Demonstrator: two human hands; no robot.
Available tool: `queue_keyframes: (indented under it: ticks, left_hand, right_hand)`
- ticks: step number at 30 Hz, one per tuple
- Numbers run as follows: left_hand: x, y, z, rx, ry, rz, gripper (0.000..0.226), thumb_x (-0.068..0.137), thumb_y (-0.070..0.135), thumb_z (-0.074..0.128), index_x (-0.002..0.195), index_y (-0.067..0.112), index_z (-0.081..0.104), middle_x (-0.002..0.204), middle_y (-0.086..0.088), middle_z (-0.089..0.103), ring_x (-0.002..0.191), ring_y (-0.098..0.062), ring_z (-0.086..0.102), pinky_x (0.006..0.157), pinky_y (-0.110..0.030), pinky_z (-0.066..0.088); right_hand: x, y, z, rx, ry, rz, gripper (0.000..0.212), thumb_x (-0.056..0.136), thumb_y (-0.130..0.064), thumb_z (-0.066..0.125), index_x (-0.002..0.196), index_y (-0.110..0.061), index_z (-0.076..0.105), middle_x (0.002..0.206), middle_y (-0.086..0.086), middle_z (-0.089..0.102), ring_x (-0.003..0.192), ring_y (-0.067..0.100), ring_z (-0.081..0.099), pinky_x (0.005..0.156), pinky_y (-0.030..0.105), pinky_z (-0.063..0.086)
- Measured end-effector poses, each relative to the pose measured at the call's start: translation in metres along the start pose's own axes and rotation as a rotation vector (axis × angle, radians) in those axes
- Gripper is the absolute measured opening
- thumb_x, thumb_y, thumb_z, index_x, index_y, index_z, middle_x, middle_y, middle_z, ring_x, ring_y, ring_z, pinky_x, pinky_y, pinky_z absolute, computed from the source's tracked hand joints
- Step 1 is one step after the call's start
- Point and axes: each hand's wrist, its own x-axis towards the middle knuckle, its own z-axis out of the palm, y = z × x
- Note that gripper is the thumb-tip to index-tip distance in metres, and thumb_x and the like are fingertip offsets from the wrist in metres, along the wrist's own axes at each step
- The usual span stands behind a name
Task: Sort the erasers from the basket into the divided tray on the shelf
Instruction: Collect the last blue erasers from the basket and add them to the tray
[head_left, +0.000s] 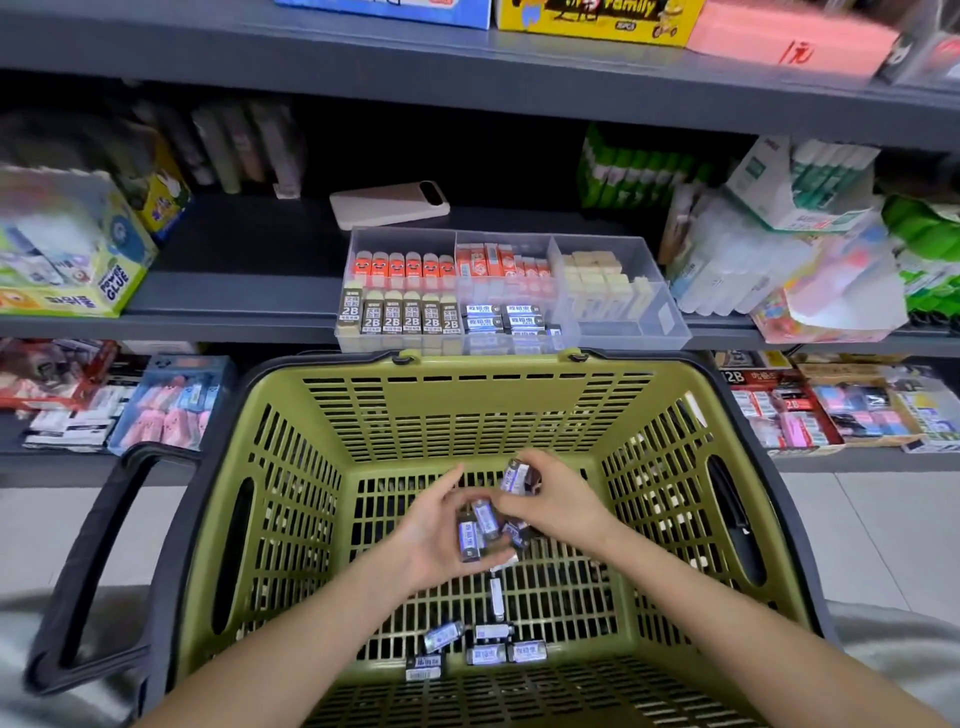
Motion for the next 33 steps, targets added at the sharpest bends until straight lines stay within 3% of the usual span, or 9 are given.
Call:
queue_keyframes:
  ticks: [4, 9, 12, 17, 21, 24, 27, 31, 33]
  left_hand:
    - [-0.020, 0.013, 0.029, -0.128, -0.082, 0.014, 0.064, 0.072, 0.069, 0.060, 0.090, 0.010, 0.077, 0.103, -0.015, 0.072, 0.086, -0.034, 0.071, 0.072, -0.051, 0.056]
    - [-0.039, 0.031, 0.045, -0.113, -0.084, 0.107, 0.053, 0.077, 0.058, 0.056, 0.057, 0.012, 0.073, 0.067, -0.006, 0.070, 0.053, -0.020, 0.066, 0.051, -0.023, 0.049]
    - [-0.049, 0.039, 0.047, -0.162, -0.140, 0.150, 0.055, 0.086, 0.049, 0.050, 0.059, 0.008, 0.073, 0.068, -0.010, 0.070, 0.053, -0.023, 0.067, 0.046, -0.022, 0.049]
    - [-0.065, 0.050, 0.054, -0.194, -0.162, 0.245, 0.043, 0.086, 0.042, 0.054, 0.075, 0.006, 0.073, 0.085, -0.018, 0.071, 0.067, -0.030, 0.070, 0.052, -0.031, 0.055]
    - [-0.078, 0.059, 0.061, -0.128, -0.164, 0.292, 0.039, 0.087, 0.042, 0.053, 0.085, 0.007, 0.072, 0.093, -0.019, 0.071, 0.073, -0.031, 0.070, 0.059, -0.039, 0.058]
    - [-0.086, 0.065, 0.066, -0.061, -0.159, 0.318, 0.039, 0.079, 0.040, 0.058, 0.077, 0.006, 0.075, 0.088, -0.019, 0.071, 0.069, -0.033, 0.070, 0.058, -0.045, 0.058]
    - [-0.093, 0.073, 0.069, -0.053, -0.154, 0.334, 0.042, 0.084, 0.041, 0.056, 0.072, 0.004, 0.074, 0.080, -0.019, 0.069, 0.062, -0.032, 0.068, 0.051, -0.039, 0.057]
    - [-0.100, 0.088, 0.072, -0.088, -0.140, 0.368, 0.048, 0.090, 0.042, 0.053, 0.069, 0.004, 0.073, 0.075, -0.017, 0.068, 0.060, -0.030, 0.067, 0.051, -0.035, 0.057]
    - [-0.105, 0.099, 0.071, -0.097, -0.153, 0.402, 0.045, 0.089, 0.041, 0.053, 0.071, 0.004, 0.074, 0.075, -0.017, 0.068, 0.061, -0.032, 0.067, 0.049, -0.031, 0.056]
  right_hand:
    - [-0.010, -0.048, -0.018, -0.241, -0.008, -0.182, 0.042, 0.072, -0.043, 0.070, 0.108, -0.026, 0.058, 0.096, -0.004, 0.046, 0.086, 0.014, 0.054, 0.074, 0.027, 0.043]
    - [-0.018, -0.073, -0.044, -0.294, -0.147, -0.303, 0.063, 0.071, -0.028, 0.077, 0.129, -0.032, 0.053, 0.108, -0.001, 0.045, 0.096, 0.013, 0.052, 0.085, 0.019, 0.038]
    - [-0.024, -0.078, -0.057, -0.150, -0.110, -0.359, 0.067, 0.069, -0.008, 0.075, 0.130, -0.027, 0.052, 0.110, -0.007, 0.050, 0.090, 0.002, 0.050, 0.081, 0.010, 0.037]
    - [-0.029, -0.083, -0.068, 0.153, -0.019, -0.331, 0.061, 0.067, 0.008, 0.073, 0.117, -0.024, 0.064, 0.107, 0.000, 0.055, 0.079, 0.014, 0.057, 0.076, 0.025, 0.053]
    - [-0.028, -0.085, -0.080, 0.289, -0.009, -0.334, 0.054, 0.067, 0.003, 0.079, 0.101, -0.038, 0.066, 0.101, 0.007, 0.056, 0.072, 0.011, 0.055, 0.072, 0.023, 0.052]
    - [-0.026, -0.085, -0.093, 0.345, 0.000, -0.297, 0.041, 0.067, -0.011, 0.082, 0.099, -0.030, 0.066, 0.095, 0.006, 0.054, 0.074, 0.012, 0.054, 0.077, 0.027, 0.052]
    - [-0.022, -0.085, -0.105, 0.294, -0.010, -0.284, 0.030, 0.061, -0.031, 0.080, 0.088, -0.027, 0.069, 0.089, 0.000, 0.061, 0.073, 0.007, 0.056, 0.074, 0.025, 0.051]
    - [-0.017, -0.088, -0.118, 0.475, -0.088, -0.253, 0.022, 0.062, -0.028, 0.079, 0.081, -0.020, 0.070, 0.075, 0.002, 0.069, 0.059, 0.013, 0.058, 0.058, 0.020, 0.050]
    - [-0.004, -0.089, -0.128, 0.581, -0.010, -0.234, 0.022, 0.065, -0.026, 0.077, 0.084, -0.019, 0.070, 0.073, 0.003, 0.070, 0.054, 0.014, 0.059, 0.060, 0.020, 0.051]
